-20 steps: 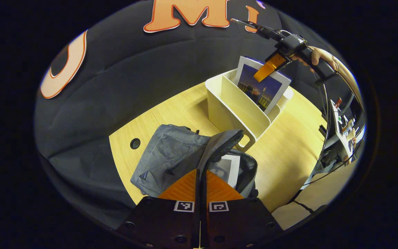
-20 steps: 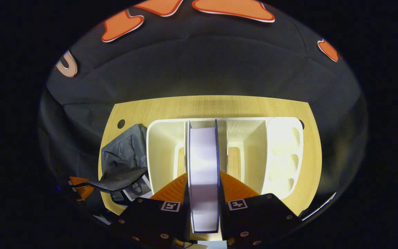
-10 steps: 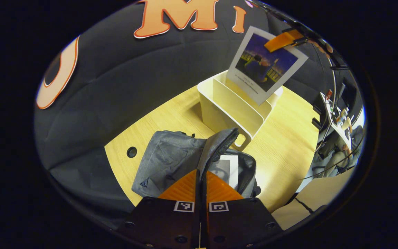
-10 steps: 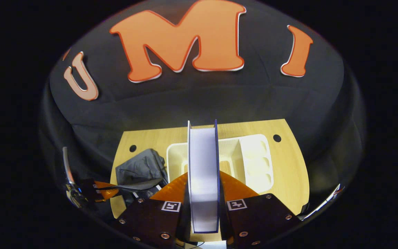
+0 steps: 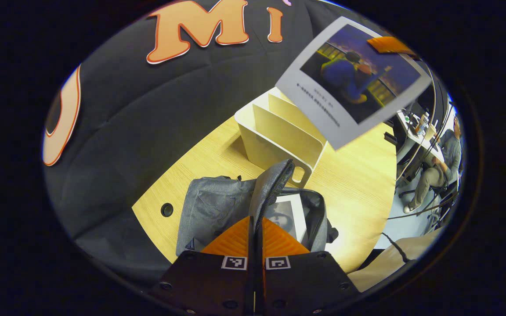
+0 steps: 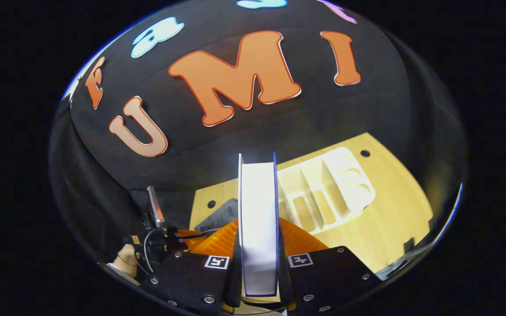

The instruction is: Open the schoolbag, grab two books from the bookshelf and put them into the schoolbag.

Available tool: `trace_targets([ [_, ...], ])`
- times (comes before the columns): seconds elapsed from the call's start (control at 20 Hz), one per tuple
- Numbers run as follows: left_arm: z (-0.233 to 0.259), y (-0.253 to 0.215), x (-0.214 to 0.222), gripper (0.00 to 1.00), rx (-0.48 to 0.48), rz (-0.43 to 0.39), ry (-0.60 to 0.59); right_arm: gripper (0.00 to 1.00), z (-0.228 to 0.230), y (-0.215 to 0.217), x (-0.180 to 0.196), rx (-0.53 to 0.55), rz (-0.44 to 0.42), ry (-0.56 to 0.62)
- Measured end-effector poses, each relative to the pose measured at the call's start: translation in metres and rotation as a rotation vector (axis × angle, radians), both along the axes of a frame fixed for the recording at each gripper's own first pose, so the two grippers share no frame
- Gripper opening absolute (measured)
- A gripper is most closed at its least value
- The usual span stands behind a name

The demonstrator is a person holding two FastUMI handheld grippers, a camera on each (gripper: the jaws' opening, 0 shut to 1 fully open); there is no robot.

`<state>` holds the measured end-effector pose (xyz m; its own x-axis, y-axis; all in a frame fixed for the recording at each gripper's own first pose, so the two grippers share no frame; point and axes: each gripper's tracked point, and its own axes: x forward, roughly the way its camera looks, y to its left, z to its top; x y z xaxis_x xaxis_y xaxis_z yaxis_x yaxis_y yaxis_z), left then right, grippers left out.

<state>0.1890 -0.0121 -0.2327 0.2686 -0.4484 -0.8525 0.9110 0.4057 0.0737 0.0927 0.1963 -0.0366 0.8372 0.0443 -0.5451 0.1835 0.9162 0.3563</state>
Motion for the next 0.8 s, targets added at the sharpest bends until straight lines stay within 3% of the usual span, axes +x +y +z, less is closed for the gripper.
trace_targets([
  [0.4, 0.007, 0.005, 0.01, 0.01, 0.022, -0.039, -0.037, 0.33, -0.118, 0.038, -0.026, 0.438, -0.094, 0.029],
  [0.65, 0.01, 0.005, 0.015, 0.01, 0.031, -0.017, -0.039, 0.33, -0.193, 0.06, -0.012, 0.661, -0.141, 0.055],
  [0.8, 0.012, 0.001, 0.016, 0.01, 0.015, -0.004, -0.044, 0.33, -0.227, 0.078, 0.007, 0.743, -0.153, 0.062],
])
